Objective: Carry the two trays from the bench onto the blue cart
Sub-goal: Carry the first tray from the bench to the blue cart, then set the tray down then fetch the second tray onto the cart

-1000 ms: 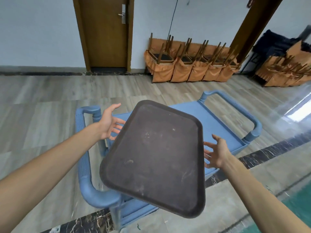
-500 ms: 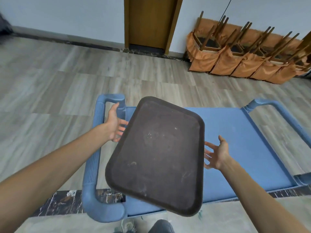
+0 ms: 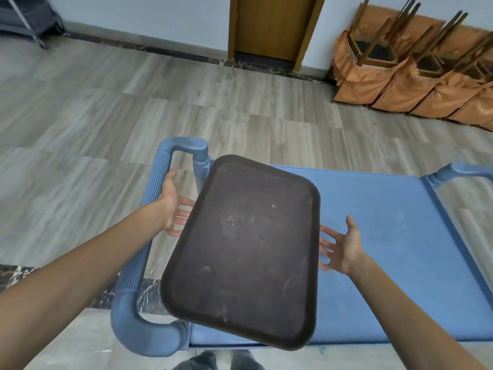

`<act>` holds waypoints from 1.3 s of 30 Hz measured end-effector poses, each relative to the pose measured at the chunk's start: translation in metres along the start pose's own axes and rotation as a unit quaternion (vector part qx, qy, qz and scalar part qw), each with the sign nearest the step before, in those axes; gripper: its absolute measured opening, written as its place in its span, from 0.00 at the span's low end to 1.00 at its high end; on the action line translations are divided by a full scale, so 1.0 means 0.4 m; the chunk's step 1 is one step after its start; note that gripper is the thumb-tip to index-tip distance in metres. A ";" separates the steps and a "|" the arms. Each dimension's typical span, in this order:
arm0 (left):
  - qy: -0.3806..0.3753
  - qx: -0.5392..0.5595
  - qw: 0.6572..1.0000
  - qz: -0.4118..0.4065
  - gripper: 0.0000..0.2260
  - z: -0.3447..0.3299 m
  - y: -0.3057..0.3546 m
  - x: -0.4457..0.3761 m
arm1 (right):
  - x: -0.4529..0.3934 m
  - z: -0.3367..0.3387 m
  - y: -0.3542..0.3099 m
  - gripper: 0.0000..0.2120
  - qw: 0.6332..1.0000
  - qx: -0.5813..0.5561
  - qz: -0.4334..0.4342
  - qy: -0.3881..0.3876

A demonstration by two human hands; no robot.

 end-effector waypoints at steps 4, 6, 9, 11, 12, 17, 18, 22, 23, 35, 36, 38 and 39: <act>0.013 0.010 1.000 0.000 0.48 0.000 -0.014 0.003 | -0.029 0.016 0.002 0.38 1.000 0.003 -0.008 -0.024; 0.014 0.014 1.000 -0.003 0.47 0.000 -0.016 0.005 | -0.039 0.023 0.001 0.36 0.999 0.006 -0.013 -0.036; 0.005 0.019 1.000 -0.010 0.47 0.003 -0.013 0.011 | -0.049 0.031 -0.014 0.36 0.998 0.018 -0.017 -0.058; -0.002 0.016 1.000 -0.026 0.45 -0.001 -0.006 0.024 | -0.053 0.034 -0.030 0.35 0.998 0.034 -0.014 -0.058; -0.001 0.005 0.999 -0.043 0.43 -0.006 -0.003 0.034 | -0.052 0.034 -0.038 0.34 0.997 0.053 -0.005 -0.054; 0.015 -0.203 0.942 -0.268 0.39 -0.069 0.016 0.106 | -0.015 -0.008 -0.126 0.28 0.928 0.293 0.232 -0.007; 0.030 -0.288 0.906 -0.309 0.39 -0.081 0.010 0.119 | -0.001 -0.029 -0.143 0.28 0.888 0.348 0.301 -0.009; 0.223 -0.551 0.670 -0.445 0.40 -0.115 -0.023 0.168 | 0.048 -0.124 -0.161 0.31 0.675 0.586 0.448 0.018; 0.265 -0.563 0.632 -0.461 0.40 -0.119 -0.031 0.183 | 0.057 -0.150 -0.159 0.34 0.629 0.618 0.471 0.027; 0.400 -0.515 0.658 -0.376 0.40 0.073 -0.115 0.258 | 0.136 -0.433 -0.100 0.39 0.470 0.671 0.573 -0.031; 0.404 -0.510 0.665 -0.367 0.41 0.100 -0.125 0.266 | 0.149 -0.469 -0.087 0.40 0.461 0.672 0.579 -0.042; 0.410 -0.490 0.683 -0.353 0.42 0.166 -0.150 0.278 | 0.180 -0.548 -0.059 0.40 0.447 0.668 0.591 -0.068; 0.415 -0.477 0.692 -0.347 0.42 0.207 -0.167 0.281 | 0.197 -0.591 -0.041 0.40 0.439 0.667 0.597 -0.082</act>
Point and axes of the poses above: each hand's wrist, its own x-axis away from the middle knuckle, its own z-axis out of the back of the hand, y = z × x, the point moved 5 cm from there along -x, towards the middle knuckle, and after that the axes turned 1 degree about z, right-handed, at the moved point
